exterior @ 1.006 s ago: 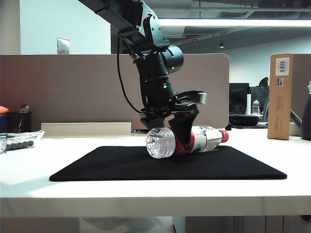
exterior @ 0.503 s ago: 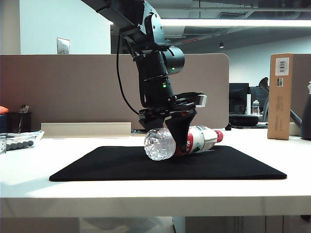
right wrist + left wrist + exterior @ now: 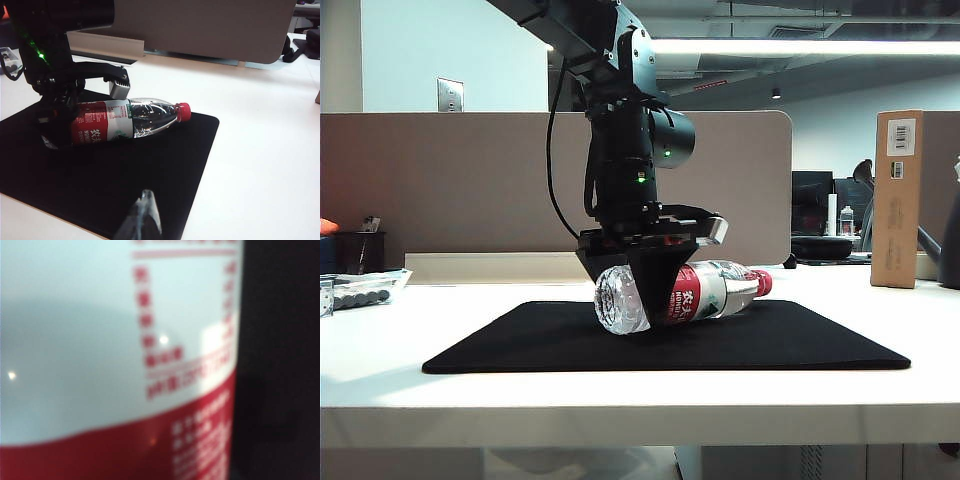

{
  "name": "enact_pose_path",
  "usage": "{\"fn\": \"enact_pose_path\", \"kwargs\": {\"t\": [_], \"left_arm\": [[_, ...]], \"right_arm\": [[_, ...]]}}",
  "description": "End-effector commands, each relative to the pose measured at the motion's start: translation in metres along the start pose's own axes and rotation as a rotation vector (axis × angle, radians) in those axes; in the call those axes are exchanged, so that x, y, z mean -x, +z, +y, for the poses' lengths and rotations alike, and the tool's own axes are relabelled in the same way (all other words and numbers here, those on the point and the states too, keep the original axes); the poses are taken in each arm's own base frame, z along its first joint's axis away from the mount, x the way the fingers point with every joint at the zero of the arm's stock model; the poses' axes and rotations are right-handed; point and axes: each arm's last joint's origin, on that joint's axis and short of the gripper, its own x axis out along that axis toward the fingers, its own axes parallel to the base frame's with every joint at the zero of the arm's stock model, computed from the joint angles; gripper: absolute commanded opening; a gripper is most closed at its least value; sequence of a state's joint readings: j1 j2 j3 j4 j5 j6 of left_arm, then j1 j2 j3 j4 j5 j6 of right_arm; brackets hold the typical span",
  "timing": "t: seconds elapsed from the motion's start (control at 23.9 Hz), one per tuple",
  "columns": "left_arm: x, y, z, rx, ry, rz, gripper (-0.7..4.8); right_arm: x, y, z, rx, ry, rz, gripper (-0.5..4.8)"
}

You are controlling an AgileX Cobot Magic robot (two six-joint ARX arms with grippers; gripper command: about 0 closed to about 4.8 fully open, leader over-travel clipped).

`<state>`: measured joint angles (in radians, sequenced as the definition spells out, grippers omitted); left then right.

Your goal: Stand the plastic bottle up on the black mouse pad.

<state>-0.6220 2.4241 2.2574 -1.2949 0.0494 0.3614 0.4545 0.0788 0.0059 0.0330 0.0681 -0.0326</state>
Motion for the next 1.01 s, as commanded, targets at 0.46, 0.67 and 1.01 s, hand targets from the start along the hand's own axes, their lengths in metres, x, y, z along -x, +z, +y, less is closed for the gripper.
{"fn": "enact_pose_path", "kwargs": {"t": [0.46,0.67,1.01], "left_arm": [[0.003,0.006,0.001,-0.003,0.027,-0.060,-0.06],[0.005,0.011,0.003,-0.009,0.050,-0.119,-0.06],[0.032,0.029,0.009,0.071,0.098,-0.388,-0.06]], "right_arm": [[0.000,0.001,0.000,0.001,-0.003,-0.018,-0.05],[0.000,0.001,0.000,0.001,-0.003,-0.018,-0.05],[0.000,0.001,0.000,0.001,-0.003,-0.019,-0.05]]}}
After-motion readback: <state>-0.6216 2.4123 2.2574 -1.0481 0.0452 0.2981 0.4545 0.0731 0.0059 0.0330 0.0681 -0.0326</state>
